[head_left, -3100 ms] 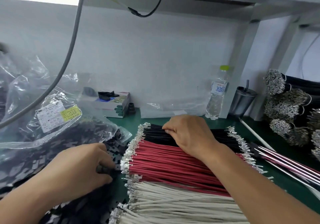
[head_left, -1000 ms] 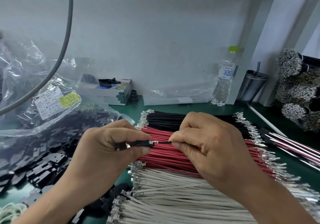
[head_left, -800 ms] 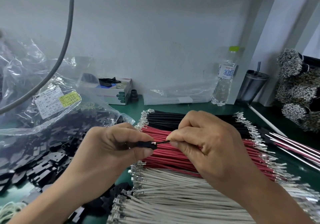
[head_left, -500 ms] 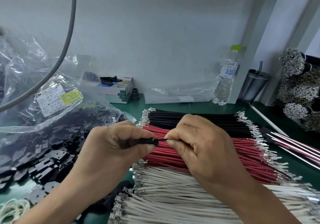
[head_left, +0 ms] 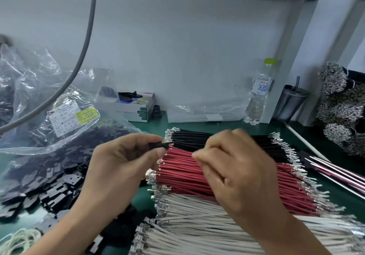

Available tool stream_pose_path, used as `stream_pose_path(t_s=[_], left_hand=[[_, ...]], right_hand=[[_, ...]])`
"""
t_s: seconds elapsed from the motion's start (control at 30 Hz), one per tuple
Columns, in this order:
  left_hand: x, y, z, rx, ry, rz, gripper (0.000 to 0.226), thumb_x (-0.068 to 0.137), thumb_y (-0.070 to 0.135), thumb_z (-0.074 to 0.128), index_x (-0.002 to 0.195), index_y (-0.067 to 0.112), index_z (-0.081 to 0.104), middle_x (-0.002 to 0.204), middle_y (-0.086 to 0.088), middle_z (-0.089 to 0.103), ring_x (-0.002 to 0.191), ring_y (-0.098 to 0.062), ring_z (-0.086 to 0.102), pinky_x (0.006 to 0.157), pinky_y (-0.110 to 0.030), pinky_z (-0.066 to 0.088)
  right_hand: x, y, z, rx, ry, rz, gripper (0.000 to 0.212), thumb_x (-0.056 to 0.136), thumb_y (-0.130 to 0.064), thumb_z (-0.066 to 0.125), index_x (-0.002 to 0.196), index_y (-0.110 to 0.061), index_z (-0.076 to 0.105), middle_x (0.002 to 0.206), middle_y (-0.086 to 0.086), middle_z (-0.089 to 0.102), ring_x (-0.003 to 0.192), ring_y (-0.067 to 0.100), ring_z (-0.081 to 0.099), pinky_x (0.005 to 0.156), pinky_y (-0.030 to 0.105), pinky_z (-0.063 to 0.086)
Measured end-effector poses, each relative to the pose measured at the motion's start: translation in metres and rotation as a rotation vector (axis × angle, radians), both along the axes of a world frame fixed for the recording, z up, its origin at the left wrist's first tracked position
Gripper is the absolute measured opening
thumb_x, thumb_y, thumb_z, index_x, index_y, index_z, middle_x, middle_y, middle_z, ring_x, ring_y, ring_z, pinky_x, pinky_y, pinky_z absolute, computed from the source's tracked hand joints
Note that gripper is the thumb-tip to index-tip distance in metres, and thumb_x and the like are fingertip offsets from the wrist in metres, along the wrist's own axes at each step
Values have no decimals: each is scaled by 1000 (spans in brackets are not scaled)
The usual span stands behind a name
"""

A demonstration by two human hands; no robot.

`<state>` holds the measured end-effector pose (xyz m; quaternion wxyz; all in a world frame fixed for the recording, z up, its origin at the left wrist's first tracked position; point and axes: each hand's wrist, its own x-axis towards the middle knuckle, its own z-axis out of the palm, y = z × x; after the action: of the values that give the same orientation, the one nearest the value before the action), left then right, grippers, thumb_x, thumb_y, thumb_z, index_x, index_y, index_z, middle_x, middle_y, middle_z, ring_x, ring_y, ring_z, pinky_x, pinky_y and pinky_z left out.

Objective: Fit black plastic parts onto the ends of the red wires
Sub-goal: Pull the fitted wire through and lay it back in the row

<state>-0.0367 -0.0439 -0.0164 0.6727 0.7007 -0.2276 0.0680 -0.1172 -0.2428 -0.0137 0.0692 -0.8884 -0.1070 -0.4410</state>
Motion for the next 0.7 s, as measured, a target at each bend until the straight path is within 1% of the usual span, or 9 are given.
stream_pose_path(t_s=[0.07, 0.13, 0.2, 0.3, 0.37, 0.43, 0.53, 0.6, 0.7], left_hand=[[4, 3, 0, -49, 64, 19, 18, 72, 20, 84, 90, 25, 83, 76, -8, 78, 58, -13, 67, 49, -18, 51], [7, 3, -1, -73, 107, 20, 17, 72, 18, 84, 89, 20, 84, 76, -10, 78, 57, -13, 68, 47, -18, 50], [7, 2, -2, -78, 125, 15, 17, 73, 18, 84, 90, 19, 84, 77, -10, 78, 57, -13, 68, 47, -17, 50], [7, 2, -2, -90, 146, 9, 17, 73, 19, 84, 89, 20, 84, 77, -11, 77, 57, -13, 68, 48, -18, 51], [8, 2, -2, -103, 165, 3, 18, 72, 20, 83, 90, 19, 84, 79, -13, 78, 59, -16, 69, 48, -18, 51], [9, 3, -2, -137, 196, -13, 23, 69, 22, 83, 91, 16, 83, 83, -17, 77, 61, -20, 69, 49, -21, 52], [8, 3, 0, -216, 266, -57, 34, 64, 25, 82, 95, 13, 83, 87, -20, 77, 63, -24, 69, 50, -24, 54], [7, 1, 0, -242, 316, -112, 39, 61, 25, 82, 96, 10, 83, 89, -21, 77, 62, -24, 69, 50, -25, 55], [5, -1, 1, -265, 393, -216, 40, 63, 23, 80, 97, 3, 82, 86, -20, 75, 60, -21, 67, 50, -25, 54]], right_hand=[[5, 5, -5, -16, 248, -38, 3, 91, -25, 72, 92, -27, 75, 86, -14, 59, 80, 10, 52, 61, 30, 50], [12, 5, -8, 31, 369, -63, 10, 93, -37, 69, 100, -34, 76, 88, -17, 59, 84, 4, 50, 67, 28, 51], [16, 4, -8, 74, 370, -63, 9, 90, -40, 72, 96, -36, 76, 85, -18, 59, 85, 3, 50, 70, 25, 49], [15, 6, -4, 111, 362, -70, 3, 86, -34, 77, 84, -33, 76, 81, -19, 58, 82, 2, 52, 66, 22, 49], [12, 4, -2, 166, 372, -69, 5, 87, -30, 76, 83, -32, 75, 83, -19, 60, 83, 1, 56, 69, 22, 50], [11, -4, 1, 243, 376, -31, 7, 90, -25, 73, 88, -32, 74, 86, -21, 62, 85, 0, 60, 73, 19, 50], [5, -13, 7, 323, 405, 86, 26, 94, -13, 68, 106, -35, 74, 92, -22, 60, 89, 2, 61, 78, 13, 46], [0, -14, 9, 349, 381, 124, 27, 96, -16, 66, 111, -37, 73, 91, -17, 57, 85, 9, 61, 74, 15, 45], [-3, -11, 11, 425, 301, 146, 11, 89, -31, 73, 98, -36, 76, 87, -14, 58, 76, 15, 61, 66, 19, 45]])
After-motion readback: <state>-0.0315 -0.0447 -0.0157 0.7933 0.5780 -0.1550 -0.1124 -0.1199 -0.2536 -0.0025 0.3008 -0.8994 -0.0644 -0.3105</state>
